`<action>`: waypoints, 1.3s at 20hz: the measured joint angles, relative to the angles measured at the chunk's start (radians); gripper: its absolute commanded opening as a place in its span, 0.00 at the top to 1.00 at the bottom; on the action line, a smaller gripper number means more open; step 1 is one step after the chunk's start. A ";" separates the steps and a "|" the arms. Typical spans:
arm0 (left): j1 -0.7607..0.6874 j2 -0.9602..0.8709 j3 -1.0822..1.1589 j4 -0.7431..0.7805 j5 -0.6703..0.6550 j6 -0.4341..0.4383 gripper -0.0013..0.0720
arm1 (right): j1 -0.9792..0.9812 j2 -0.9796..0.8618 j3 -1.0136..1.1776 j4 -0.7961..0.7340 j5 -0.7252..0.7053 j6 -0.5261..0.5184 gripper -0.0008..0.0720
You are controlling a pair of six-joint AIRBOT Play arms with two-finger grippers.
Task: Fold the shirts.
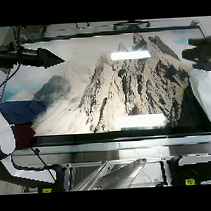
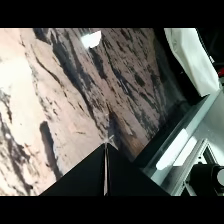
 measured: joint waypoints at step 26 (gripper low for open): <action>-0.014 0.008 -0.006 -0.003 -0.113 0.000 0.96 | -0.003 0.348 -0.686 -0.277 0.176 0.195 0.96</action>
